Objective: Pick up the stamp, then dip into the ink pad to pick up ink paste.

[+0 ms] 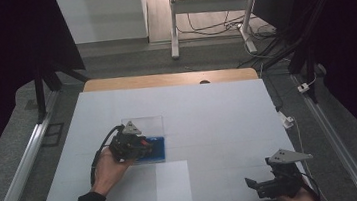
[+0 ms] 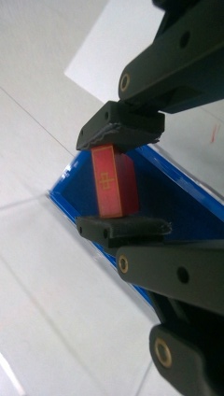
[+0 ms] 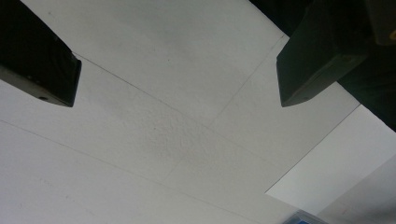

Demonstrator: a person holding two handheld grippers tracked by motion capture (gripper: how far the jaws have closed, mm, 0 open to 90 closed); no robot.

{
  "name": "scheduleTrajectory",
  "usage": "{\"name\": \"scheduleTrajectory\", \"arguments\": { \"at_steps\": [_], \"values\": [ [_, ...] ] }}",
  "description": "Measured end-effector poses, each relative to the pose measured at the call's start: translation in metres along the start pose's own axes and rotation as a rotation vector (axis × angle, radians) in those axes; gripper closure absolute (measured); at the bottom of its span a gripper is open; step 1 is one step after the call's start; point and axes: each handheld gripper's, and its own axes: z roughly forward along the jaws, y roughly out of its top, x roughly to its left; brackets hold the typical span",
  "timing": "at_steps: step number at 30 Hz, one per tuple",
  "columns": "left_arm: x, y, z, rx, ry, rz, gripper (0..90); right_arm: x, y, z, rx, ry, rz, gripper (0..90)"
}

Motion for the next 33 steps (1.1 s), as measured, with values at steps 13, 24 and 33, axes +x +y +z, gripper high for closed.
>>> {"name": "scheduleTrajectory", "arguments": {
  "at_steps": [13, 24, 33],
  "values": [
    [0.0, 0.004, -0.001, -0.035, -0.032, 0.055, 57.6, 0.0, 0.0, 0.0, 0.004, -0.002, -0.002, 0.3],
    [0.004, 0.01, 0.013, 0.016, -0.032, 0.056, 57.6, 0.001, 0.001, 0.001, 0.008, -0.001, -0.004, 0.3],
    [0.007, 0.012, 0.026, 0.037, -0.017, 0.054, 57.6, 0.001, 0.001, 0.001, 0.008, -0.001, -0.006, 0.3]
  ]
}}
